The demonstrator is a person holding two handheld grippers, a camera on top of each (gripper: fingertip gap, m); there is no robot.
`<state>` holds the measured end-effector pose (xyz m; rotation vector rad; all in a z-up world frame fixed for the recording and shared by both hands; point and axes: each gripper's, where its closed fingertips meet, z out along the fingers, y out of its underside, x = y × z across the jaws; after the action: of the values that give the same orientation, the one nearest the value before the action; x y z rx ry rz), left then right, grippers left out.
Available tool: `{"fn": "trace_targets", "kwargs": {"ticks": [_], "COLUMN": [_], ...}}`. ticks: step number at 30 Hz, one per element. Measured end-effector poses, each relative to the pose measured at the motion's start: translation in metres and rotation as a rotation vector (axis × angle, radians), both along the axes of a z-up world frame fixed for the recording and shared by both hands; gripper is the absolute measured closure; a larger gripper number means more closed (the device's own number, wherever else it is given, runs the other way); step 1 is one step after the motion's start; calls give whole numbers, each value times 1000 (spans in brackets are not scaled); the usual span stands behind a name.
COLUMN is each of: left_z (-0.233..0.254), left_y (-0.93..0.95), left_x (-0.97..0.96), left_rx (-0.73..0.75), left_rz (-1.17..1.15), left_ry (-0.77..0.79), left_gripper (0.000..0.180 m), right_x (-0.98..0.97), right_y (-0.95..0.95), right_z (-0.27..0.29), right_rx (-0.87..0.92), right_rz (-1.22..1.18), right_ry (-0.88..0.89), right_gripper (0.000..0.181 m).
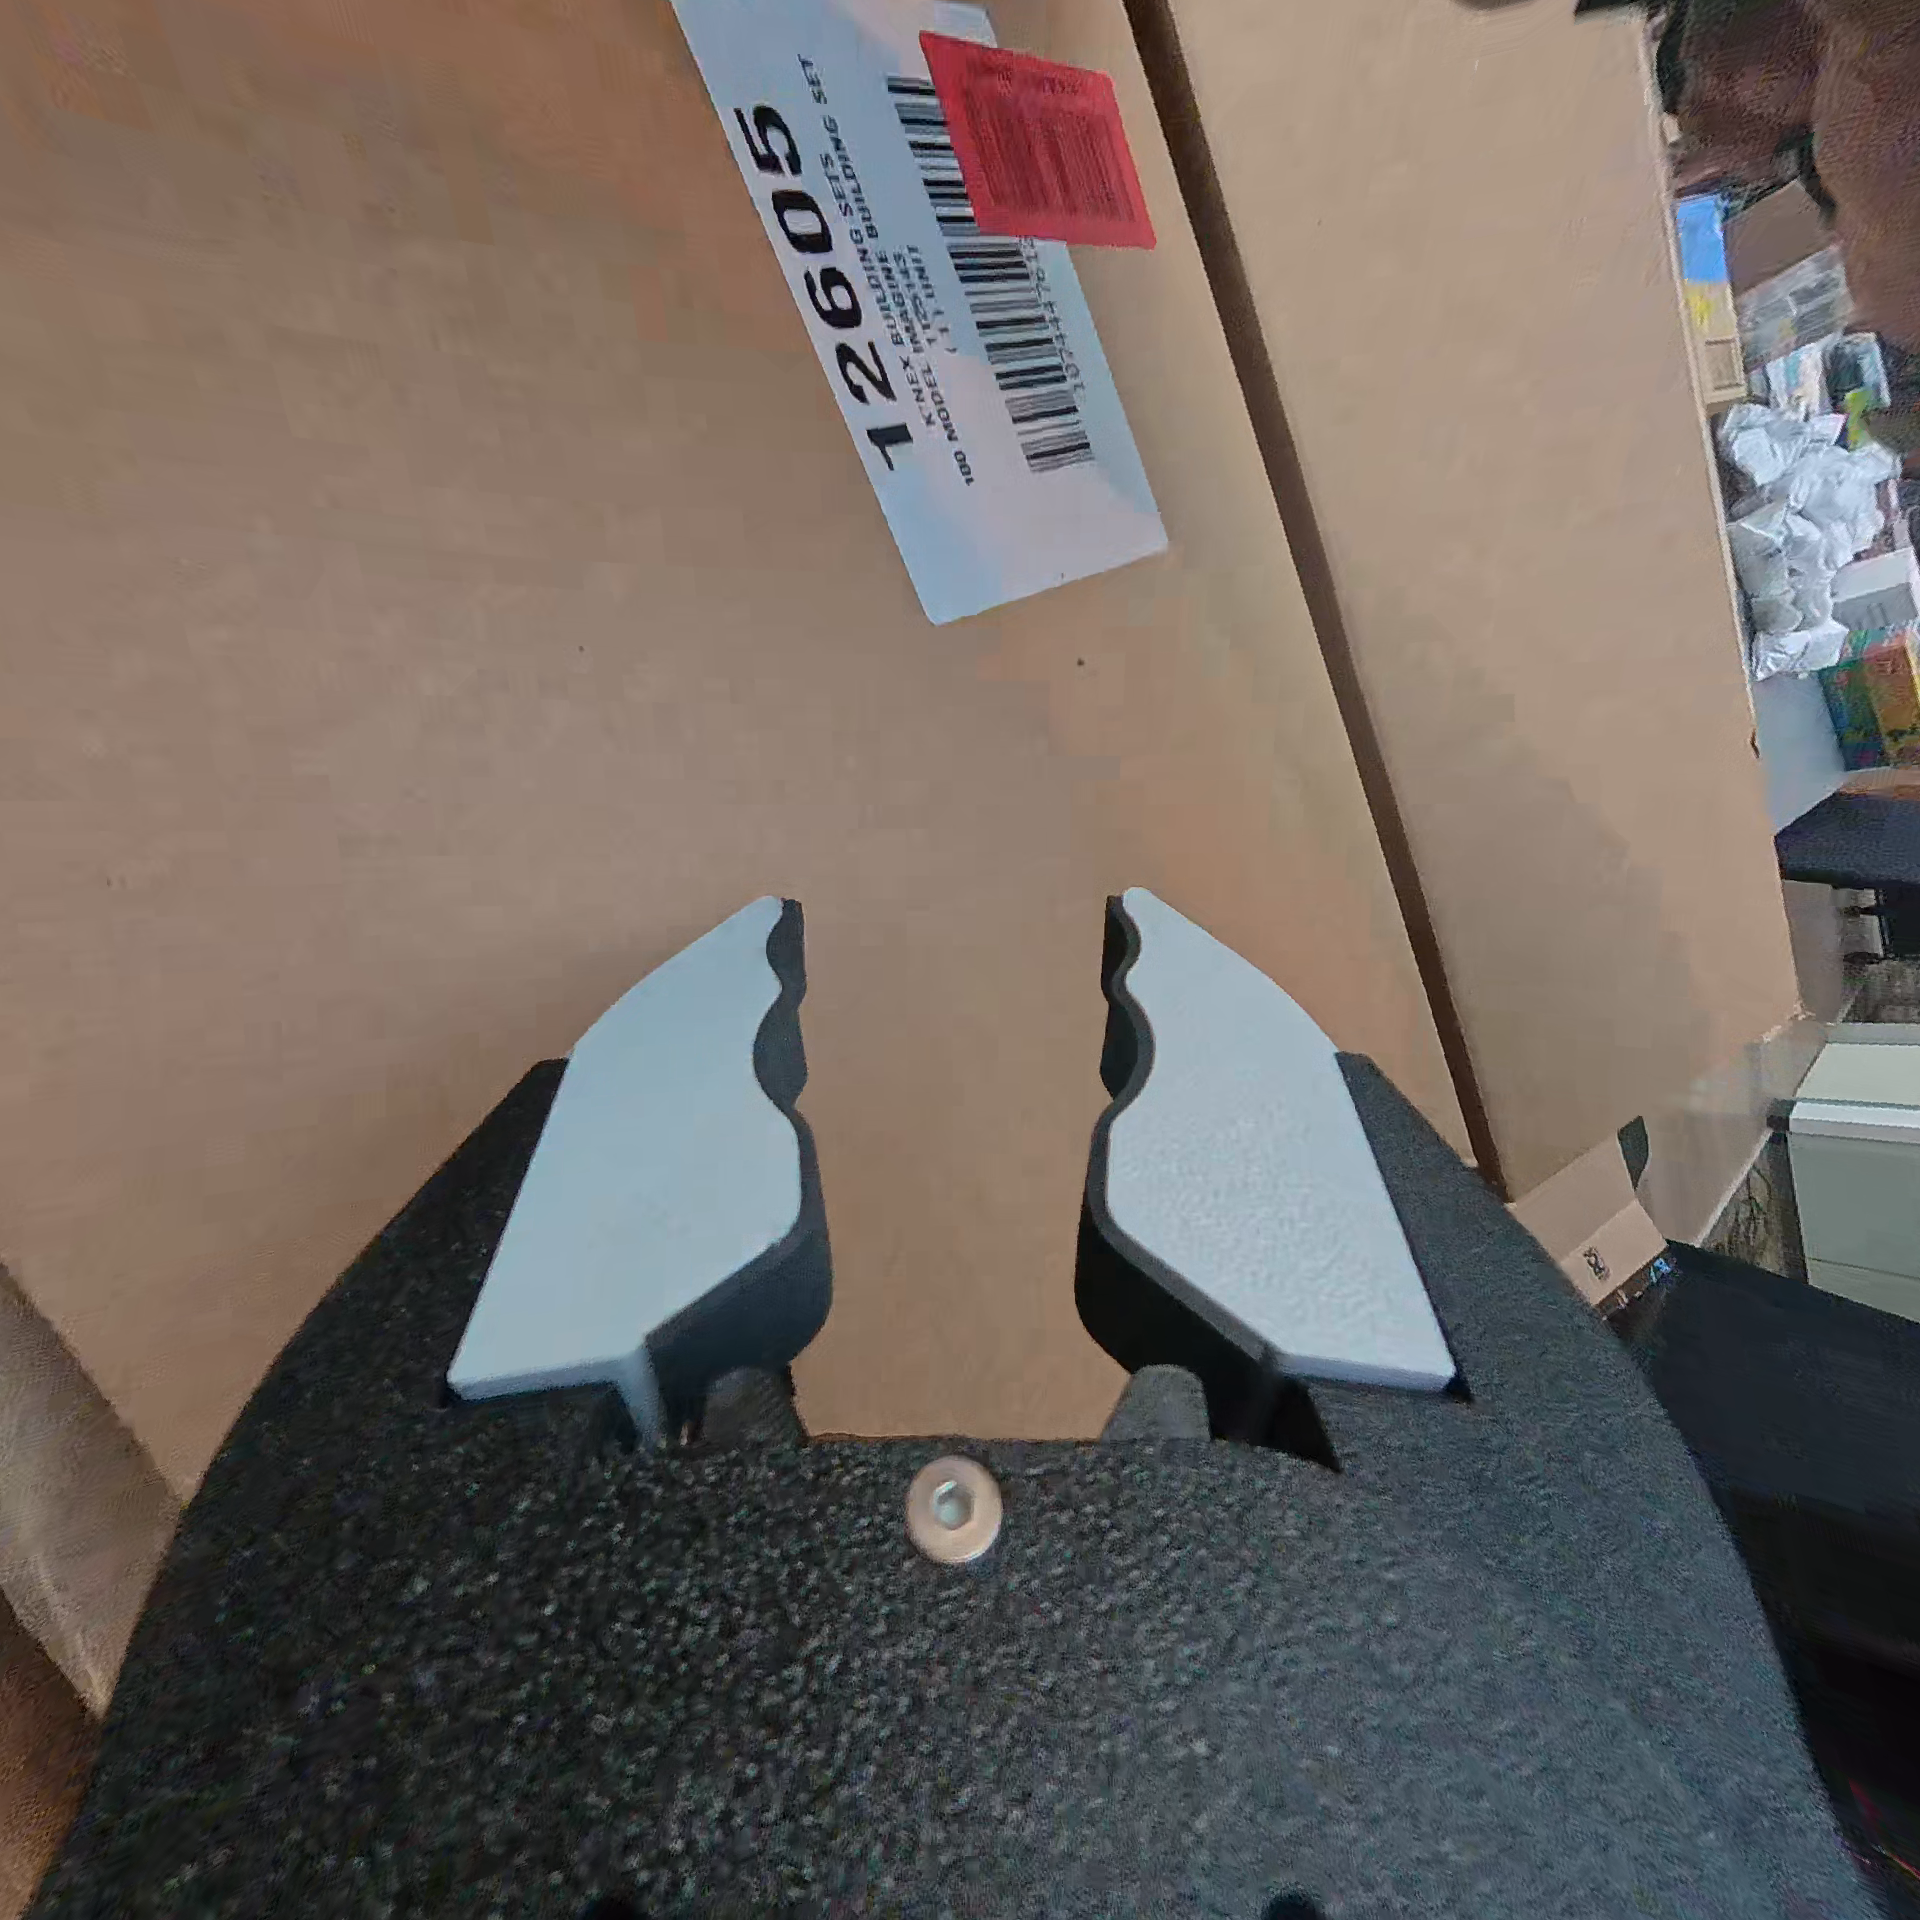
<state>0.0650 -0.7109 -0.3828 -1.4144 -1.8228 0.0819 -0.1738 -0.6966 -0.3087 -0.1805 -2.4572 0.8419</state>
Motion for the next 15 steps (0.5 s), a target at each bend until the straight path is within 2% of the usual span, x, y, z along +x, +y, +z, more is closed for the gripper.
{"fn": "trace_targets", "kwargs": {"ticks": [5,8,10,15], "left_z": [-4,-9,-12,-6], "left_y": [26,32,36,59], "left_x": [54,82,98,132], "left_rx": [50,27,18,56], "left_rz": [37,49,49,61], "left_ry": [-45,-90,-126,-152], "left_gripper": [125,125,125,125], "right_x": [-69,-97,-108,-121], "right_y": [-47,-67,-76,-83], "right_z": [-16,-40,-61,-118], "right_rx": [185,295,378,541], "right_rz": [74,79,91,115], "right_ry": [103,65,19,-177], "right_gripper": [64,43,37,40]}}
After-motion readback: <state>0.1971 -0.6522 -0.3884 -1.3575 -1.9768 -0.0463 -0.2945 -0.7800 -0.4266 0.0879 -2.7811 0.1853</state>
